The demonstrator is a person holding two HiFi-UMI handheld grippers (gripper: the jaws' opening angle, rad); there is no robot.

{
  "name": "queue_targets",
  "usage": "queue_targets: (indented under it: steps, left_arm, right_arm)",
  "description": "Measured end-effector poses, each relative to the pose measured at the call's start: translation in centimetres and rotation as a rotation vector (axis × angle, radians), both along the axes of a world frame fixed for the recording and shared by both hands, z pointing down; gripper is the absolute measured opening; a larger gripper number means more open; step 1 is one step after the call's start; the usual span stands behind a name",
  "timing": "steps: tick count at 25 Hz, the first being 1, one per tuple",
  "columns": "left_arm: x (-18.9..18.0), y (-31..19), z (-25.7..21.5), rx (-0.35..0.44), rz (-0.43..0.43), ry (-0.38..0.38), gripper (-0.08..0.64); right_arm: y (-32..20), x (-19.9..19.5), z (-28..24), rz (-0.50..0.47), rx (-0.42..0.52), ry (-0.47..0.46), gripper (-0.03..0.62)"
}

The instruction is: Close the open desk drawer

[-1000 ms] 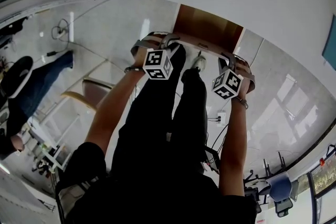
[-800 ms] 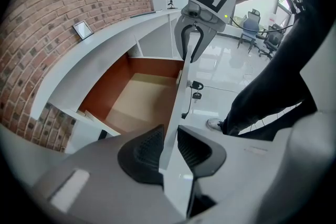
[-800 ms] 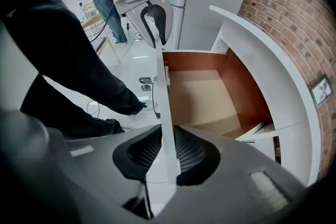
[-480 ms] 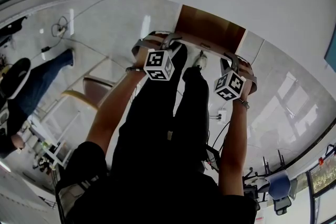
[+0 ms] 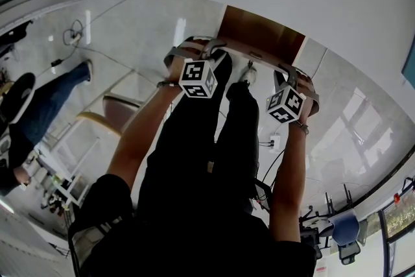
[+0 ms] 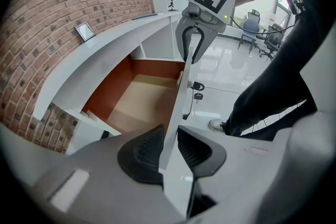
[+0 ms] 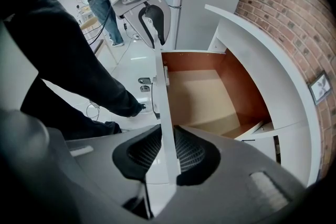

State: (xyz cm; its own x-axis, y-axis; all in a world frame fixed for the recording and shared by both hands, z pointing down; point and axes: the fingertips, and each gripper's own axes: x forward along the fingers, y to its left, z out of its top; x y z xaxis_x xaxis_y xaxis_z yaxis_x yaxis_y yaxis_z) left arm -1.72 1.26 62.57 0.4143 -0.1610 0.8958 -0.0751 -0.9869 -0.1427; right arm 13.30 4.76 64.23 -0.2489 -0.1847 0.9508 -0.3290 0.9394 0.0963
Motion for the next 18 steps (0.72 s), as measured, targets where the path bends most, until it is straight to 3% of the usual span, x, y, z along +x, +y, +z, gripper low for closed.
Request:
queue_targets:
  steps: [18]
  left_arm:
    - [1.1,-3.4,-0.1,0.035,0.004,0.019,0.101]
  right_arm:
    - [-3.6,1.1,0.0,0.027,0.030,0.020,0.084]
